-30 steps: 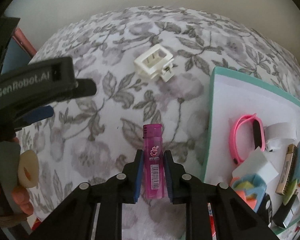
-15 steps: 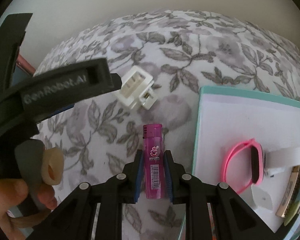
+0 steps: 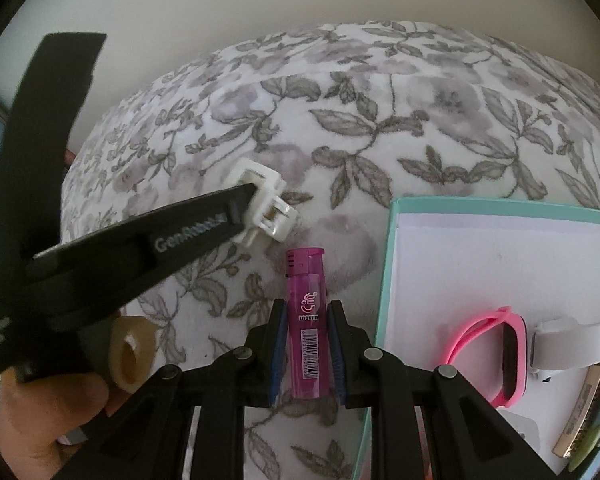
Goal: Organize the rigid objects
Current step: 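Grasp the pink lighter with the right gripper while the left grasps the white plastic clip, then carry the pink lighter and white clip over the tray with both grippers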
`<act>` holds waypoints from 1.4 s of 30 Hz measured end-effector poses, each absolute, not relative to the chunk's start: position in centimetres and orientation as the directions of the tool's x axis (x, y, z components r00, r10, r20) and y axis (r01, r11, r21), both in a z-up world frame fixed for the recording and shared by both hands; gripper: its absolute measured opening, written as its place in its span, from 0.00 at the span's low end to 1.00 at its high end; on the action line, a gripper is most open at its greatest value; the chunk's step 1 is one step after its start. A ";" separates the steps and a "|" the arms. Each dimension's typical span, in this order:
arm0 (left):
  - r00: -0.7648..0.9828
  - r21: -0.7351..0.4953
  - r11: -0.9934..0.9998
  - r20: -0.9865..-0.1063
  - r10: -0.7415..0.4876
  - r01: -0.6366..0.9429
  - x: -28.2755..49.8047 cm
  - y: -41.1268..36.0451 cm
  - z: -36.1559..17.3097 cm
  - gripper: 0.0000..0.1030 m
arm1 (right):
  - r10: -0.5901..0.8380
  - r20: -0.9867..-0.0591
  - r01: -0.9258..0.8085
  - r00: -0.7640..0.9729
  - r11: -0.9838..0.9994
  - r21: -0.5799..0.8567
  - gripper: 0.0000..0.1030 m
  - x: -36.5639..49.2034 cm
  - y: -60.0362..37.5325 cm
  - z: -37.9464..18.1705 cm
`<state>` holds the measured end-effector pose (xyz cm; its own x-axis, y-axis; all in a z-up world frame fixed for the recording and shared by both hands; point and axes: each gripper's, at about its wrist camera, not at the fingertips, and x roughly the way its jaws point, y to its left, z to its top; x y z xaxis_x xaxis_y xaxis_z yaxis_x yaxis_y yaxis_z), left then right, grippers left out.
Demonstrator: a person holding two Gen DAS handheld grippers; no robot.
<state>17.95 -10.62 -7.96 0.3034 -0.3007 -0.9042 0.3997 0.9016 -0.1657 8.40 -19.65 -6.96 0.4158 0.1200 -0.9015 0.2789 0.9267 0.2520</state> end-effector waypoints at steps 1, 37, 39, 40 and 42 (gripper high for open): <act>0.303 -0.164 0.902 -0.905 -0.299 0.399 17.8 -10.4 -7.8 0.12 | 0.117 -0.903 0.279 0.413 0.928 0.248 0.21 8.4 -19.5 -7.0; 0.266 -0.309 0.830 -0.845 -0.463 0.464 3.7 -10.4 -0.5 0.12 | -0.046 -0.888 0.464 0.458 0.865 0.194 0.21 -4.8 -23.3 0.1; 0.255 -0.296 0.816 -0.849 -0.463 0.497 2.8 -11.7 -0.5 0.12 | -0.052 -0.891 0.490 0.450 0.849 0.198 0.21 -5.5 -24.3 -0.1; 0.247 -0.294 0.810 -0.851 -0.464 0.507 2.4 -12.2 -0.5 0.12 | -0.051 -0.893 0.499 0.447 0.843 0.201 0.21 -5.8 -24.7 -0.2; 0.241 -0.287 0.798 -0.851 -0.466 0.529 1.7 -13.1 -0.5 0.12 | -0.053 -0.899 0.518 0.434 0.831 0.201 0.21 -6.3 -25.5 -0.6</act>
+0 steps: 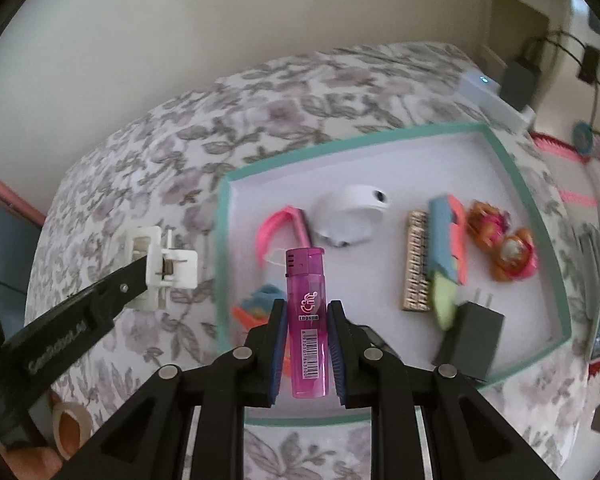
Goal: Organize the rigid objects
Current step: 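Carry the pink lighter and white clip over the tray with both grippers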
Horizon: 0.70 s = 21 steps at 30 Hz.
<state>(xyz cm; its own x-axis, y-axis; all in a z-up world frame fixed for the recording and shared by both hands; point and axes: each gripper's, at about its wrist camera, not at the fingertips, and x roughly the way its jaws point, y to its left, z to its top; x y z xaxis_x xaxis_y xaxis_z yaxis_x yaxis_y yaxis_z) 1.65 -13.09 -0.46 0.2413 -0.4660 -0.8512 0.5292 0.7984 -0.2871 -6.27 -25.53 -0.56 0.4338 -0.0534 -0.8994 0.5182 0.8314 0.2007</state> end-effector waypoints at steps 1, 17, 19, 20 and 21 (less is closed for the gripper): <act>0.239 -0.282 0.791 -0.851 -0.467 0.543 1.3 -13.6 -0.4 0.12 | -0.059 -0.905 0.531 0.422 0.825 0.193 0.21 -6.5 -26.0 -0.8; 0.208 -0.249 0.730 -0.856 -0.474 0.637 -2.2 -19.0 -0.9 0.12 | -0.101 -0.925 0.646 0.366 0.743 0.175 0.21 -10.3 -31.2 -2.6; 0.207 -0.241 0.723 -0.858 -0.470 0.647 -2.4 -19.3 -1.0 0.12 | -0.102 -0.925 0.649 0.365 0.741 0.174 0.21 -10.4 -31.4 -2.7; 0.208 -0.234 0.720 -0.859 -0.468 0.653 -2.5 -19.5 -1.0 0.12 | -0.101 -0.926 0.649 0.364 0.741 0.174 0.21 -10.5 -31.5 -2.8; 0.212 -0.226 0.718 -0.859 -0.466 0.659 -2.6 -19.6 -1.1 0.14 | -0.101 -0.927 0.649 0.362 0.740 0.174 0.21 -10.5 -31.5 -2.9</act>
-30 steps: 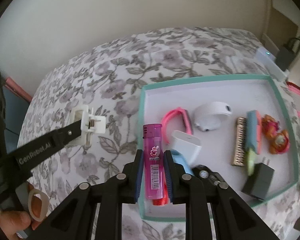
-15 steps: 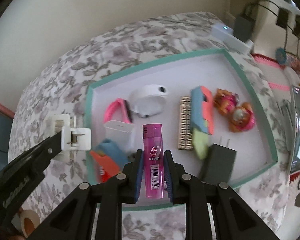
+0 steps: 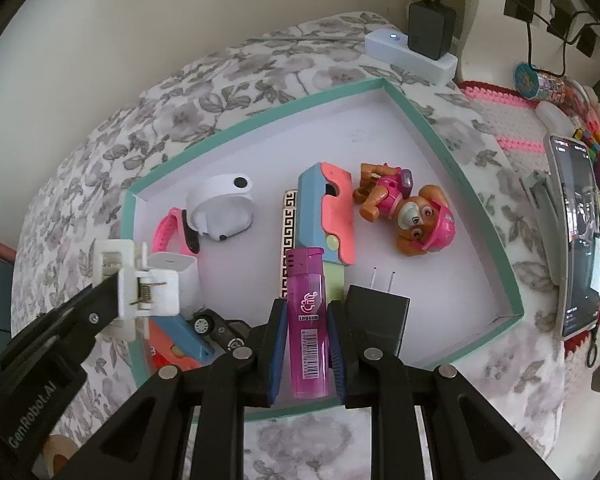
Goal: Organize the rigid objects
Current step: 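Carry the pink lighter and white clip over the tray with both grippers, then open both grippers to release the clip and lighter in the tray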
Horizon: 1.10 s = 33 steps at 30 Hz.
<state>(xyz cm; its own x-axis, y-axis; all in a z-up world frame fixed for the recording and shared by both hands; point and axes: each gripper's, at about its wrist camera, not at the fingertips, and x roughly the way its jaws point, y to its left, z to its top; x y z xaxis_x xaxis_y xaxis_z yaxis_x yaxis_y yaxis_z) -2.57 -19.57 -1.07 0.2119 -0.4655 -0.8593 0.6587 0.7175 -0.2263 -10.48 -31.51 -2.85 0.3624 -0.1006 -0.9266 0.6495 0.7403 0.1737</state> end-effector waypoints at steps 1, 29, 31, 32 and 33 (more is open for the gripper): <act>0.213 -0.222 0.716 -0.860 -0.464 0.662 -2.6 -19.6 -1.1 0.17 | -0.099 -0.927 0.649 0.361 0.741 0.174 0.21 -10.5 -31.6 -3.0; 0.361 -0.066 0.877 -0.895 -0.263 0.476 1.0 -12.1 -2.5 0.84 | -0.152 -0.924 0.608 0.350 0.787 0.101 0.68 -9.9 -28.7 -3.6; 0.365 -0.049 0.879 -0.898 -0.246 0.474 1.0 -11.6 -2.9 0.86 | -0.148 -0.923 0.606 0.355 0.788 0.107 0.72 -10.0 -28.5 -3.6; 0.365 -0.046 0.880 -0.899 -0.243 0.473 1.0 -11.5 -3.0 0.88 | -0.147 -0.923 0.604 0.356 0.790 0.107 0.75 -10.0 -28.4 -3.6; 0.364 -0.047 0.880 -0.899 -0.243 0.472 1.0 -11.3 -3.1 0.88 | -0.149 -0.922 0.602 0.357 0.792 0.105 0.78 -10.0 -28.2 -3.6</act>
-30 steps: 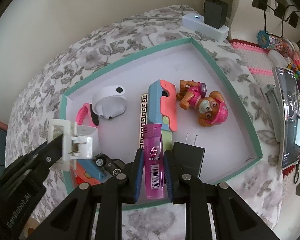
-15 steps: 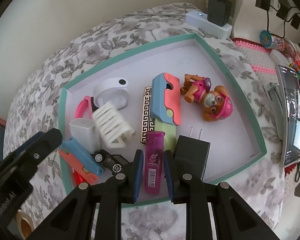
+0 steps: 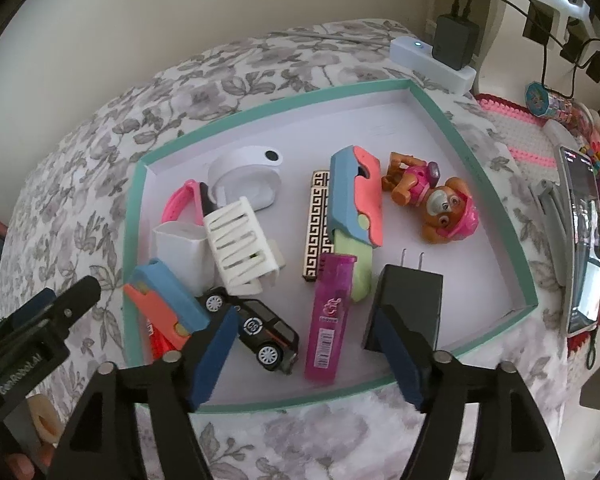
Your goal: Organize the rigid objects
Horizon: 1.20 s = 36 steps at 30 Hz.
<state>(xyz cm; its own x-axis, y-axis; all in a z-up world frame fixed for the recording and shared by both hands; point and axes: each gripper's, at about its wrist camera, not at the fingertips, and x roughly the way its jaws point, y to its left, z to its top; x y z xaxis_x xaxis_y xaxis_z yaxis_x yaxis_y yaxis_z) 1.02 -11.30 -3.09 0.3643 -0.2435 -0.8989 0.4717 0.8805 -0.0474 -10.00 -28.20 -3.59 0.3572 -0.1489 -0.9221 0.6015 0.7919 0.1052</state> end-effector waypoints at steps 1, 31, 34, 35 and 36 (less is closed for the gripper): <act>0.361 -0.053 0.882 -0.900 -0.246 0.469 1.1 -11.0 -3.2 0.88 | -0.151 -0.921 0.598 0.358 0.795 0.102 0.79 -10.0 -28.0 -3.6; 0.463 0.072 0.904 -0.874 -0.147 0.422 -0.6 -8.3 -0.9 0.97 | -0.215 -0.897 0.579 0.386 0.813 0.055 1.00 -11.8 -25.1 -2.0; 0.475 0.094 0.903 -0.871 -0.130 0.419 -0.8 -8.2 -0.8 0.97 | -0.218 -0.894 0.582 0.392 0.811 0.058 1.00 -12.0 -25.1 -1.8; 0.477 0.097 0.902 -0.870 -0.128 0.420 -0.9 -8.2 -0.7 0.97 | -0.218 -0.894 0.583 0.392 0.810 0.058 1.00 -12.0 -25.0 -1.8; 0.477 0.095 0.901 -0.869 -0.132 0.423 -1.0 -8.2 -0.7 0.97 | -0.218 -0.893 0.583 0.393 0.810 0.058 1.00 -12.0 -25.1 -1.7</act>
<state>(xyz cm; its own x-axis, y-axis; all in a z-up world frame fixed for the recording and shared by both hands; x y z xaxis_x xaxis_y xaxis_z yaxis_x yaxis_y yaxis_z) -1.00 -8.22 -0.66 0.4769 -0.1320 -0.8690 0.4230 0.9011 0.0952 -12.04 -25.05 -1.73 0.3928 -0.2182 -0.8934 0.5831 0.8103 0.0585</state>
